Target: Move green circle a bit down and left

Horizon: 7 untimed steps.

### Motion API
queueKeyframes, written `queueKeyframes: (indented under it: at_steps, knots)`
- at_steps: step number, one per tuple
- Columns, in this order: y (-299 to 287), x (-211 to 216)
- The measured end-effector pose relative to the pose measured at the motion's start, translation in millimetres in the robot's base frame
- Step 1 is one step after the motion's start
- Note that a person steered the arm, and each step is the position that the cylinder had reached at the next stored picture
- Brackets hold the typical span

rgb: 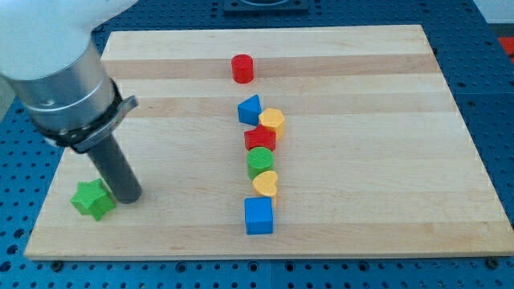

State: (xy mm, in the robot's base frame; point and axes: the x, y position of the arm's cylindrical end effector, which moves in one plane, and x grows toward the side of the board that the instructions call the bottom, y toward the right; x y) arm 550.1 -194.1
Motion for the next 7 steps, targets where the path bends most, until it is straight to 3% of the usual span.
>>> queueKeyframes:
  at_steps: [3,4,7]
  knots:
    - [-24.2,14.4]
    - [-1.3,-10.8]
    - [46.2,-170.0]
